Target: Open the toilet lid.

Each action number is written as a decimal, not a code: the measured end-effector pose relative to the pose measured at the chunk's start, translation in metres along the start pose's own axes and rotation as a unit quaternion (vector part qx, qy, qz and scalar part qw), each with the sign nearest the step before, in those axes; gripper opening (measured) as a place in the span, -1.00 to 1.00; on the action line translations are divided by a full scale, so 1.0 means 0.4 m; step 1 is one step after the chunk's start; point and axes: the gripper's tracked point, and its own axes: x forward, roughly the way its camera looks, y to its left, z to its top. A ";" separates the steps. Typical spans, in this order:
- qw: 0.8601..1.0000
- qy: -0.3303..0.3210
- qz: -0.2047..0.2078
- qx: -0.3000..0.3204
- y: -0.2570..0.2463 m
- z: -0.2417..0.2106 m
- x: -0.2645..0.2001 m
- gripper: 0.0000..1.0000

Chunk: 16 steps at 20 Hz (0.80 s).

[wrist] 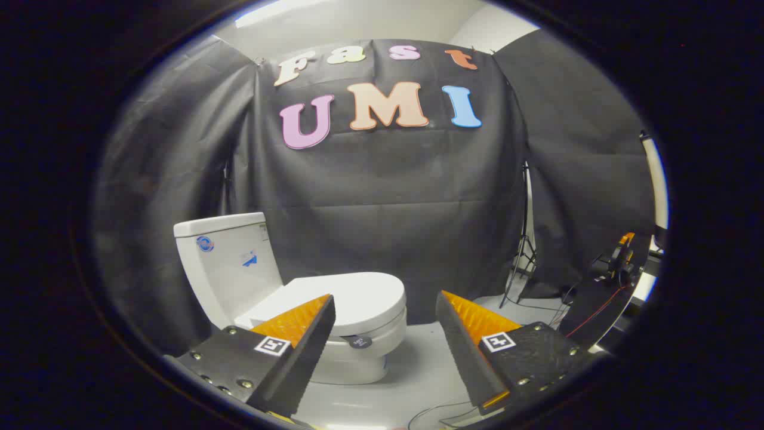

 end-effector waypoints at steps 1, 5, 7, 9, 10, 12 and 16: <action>1.000 0.000 0.001 0.002 0.000 0.001 -0.001 1.00; 1.000 0.004 -0.002 0.001 -0.005 -0.005 0.000 1.00; 1.000 0.016 -0.002 -0.011 -0.004 -0.025 0.000 1.00; 1.000 0.024 0.003 -0.018 0.003 -0.035 0.002 1.00; 1.000 0.024 0.005 -0.018 0.004 -0.032 0.003 1.00; 1.000 0.020 0.007 -0.015 0.006 -0.024 0.004 1.00; 1.000 0.018 0.011 -0.008 0.008 -0.023 0.006 1.00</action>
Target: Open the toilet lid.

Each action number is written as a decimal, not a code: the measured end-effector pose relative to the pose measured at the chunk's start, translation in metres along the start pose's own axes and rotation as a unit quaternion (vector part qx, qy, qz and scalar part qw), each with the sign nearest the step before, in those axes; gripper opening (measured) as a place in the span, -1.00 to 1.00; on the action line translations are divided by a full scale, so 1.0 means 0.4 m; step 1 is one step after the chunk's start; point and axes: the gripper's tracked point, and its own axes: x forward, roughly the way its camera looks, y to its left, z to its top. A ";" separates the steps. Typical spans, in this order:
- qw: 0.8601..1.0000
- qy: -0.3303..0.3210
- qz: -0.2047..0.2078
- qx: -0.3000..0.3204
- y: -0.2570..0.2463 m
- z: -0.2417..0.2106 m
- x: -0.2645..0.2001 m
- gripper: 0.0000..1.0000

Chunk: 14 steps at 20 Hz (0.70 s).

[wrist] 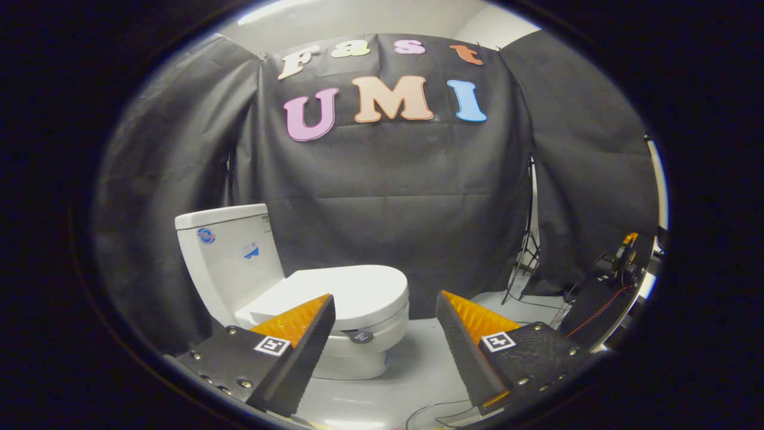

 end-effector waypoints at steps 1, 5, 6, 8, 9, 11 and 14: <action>1.000 0.001 0.006 0.001 0.008 -0.001 -0.002 1.00; 1.000 0.001 0.001 -0.002 0.002 -0.007 0.001 1.00; 1.000 0.004 0.002 0.000 0.007 -0.011 0.003 1.00; 1.000 0.008 0.007 -0.003 0.018 -0.015 0.008 1.00; 1.000 0.010 0.007 -0.007 0.019 -0.022 0.010 1.00; 1.000 0.017 0.008 -0.009 0.020 -0.033 0.021 1.00; 1.000 0.022 0.006 -0.001 0.017 -0.033 0.038 1.00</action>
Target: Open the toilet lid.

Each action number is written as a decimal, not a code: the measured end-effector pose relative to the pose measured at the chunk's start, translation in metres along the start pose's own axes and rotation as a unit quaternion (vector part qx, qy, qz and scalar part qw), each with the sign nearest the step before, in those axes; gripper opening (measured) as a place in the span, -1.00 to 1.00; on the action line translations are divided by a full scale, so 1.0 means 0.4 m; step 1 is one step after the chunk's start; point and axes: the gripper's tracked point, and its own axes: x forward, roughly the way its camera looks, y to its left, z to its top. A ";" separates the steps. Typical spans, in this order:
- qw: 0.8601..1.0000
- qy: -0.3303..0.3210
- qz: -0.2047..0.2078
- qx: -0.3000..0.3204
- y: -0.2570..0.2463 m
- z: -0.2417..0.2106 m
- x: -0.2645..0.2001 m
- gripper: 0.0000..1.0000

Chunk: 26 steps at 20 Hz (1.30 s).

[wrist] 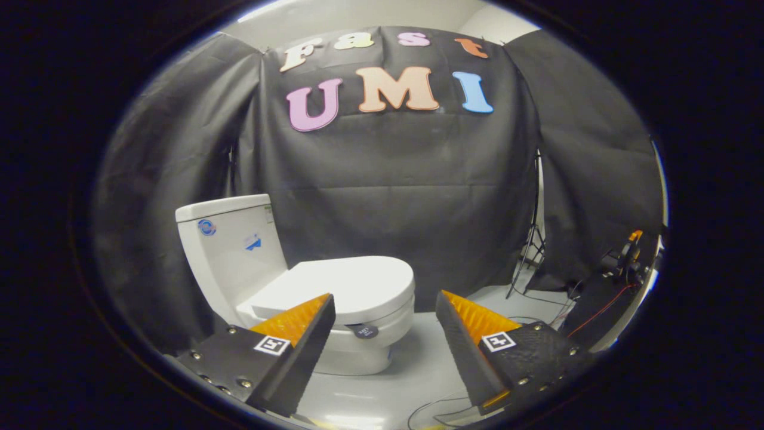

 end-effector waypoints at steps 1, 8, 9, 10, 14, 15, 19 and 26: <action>1.000 0.000 -0.001 -0.002 0.000 0.002 0.007 1.00; 0.997 0.032 -0.013 0.064 -0.050 -0.032 0.098 1.00; 0.996 0.041 -0.006 0.082 -0.050 -0.043 0.115 1.00; 0.994 0.049 -0.006 0.097 -0.052 -0.060 0.124 1.00; 0.981 0.088 -0.010 0.170 -0.083 -0.104 0.187 1.00; 0.977 0.094 -0.012 0.193 -0.091 -0.111 0.205 1.00; 0.955 0.129 -0.026 0.266 -0.121 -0.180 0.263 0.97; 0.909 0.196 -0.038 0.365 -0.055 -0.362 0.365 0.97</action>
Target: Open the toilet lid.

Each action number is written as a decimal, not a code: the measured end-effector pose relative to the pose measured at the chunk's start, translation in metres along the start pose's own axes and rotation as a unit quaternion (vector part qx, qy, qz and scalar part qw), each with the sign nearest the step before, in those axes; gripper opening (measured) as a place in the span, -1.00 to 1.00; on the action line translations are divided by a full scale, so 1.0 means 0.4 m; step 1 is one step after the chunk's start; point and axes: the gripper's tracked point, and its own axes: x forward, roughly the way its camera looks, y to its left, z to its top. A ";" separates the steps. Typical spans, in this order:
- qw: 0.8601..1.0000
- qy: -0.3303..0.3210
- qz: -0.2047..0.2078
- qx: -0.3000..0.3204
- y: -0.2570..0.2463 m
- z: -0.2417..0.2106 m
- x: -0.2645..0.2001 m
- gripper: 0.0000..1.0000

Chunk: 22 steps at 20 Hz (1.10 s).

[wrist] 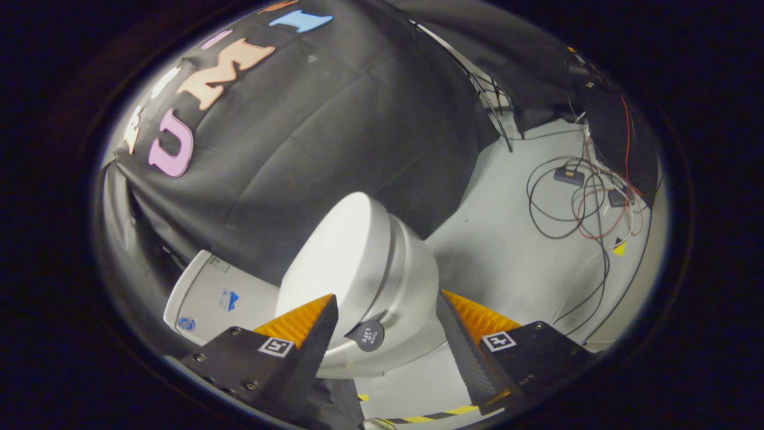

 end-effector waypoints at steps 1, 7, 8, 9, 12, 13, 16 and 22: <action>1.000 0.014 0.000 0.005 0.004 -0.027 0.017 0.97; 0.996 0.063 0.021 0.058 0.039 -0.120 0.056 0.94; 0.995 0.068 0.027 0.072 0.045 -0.128 0.058 0.94; 0.993 0.071 0.039 0.087 0.058 -0.133 0.057 0.94; 0.988 0.084 0.034 0.128 0.051 -0.150 0.056 0.34; 0.986 0.084 0.043 0.140 0.062 -0.150 0.058 0.34; 0.982 0.086 0.027 0.166 0.048 -0.155 0.043 -0.41; 0.983 0.059 0.062 0.161 0.072 -0.131 0.057 -0.97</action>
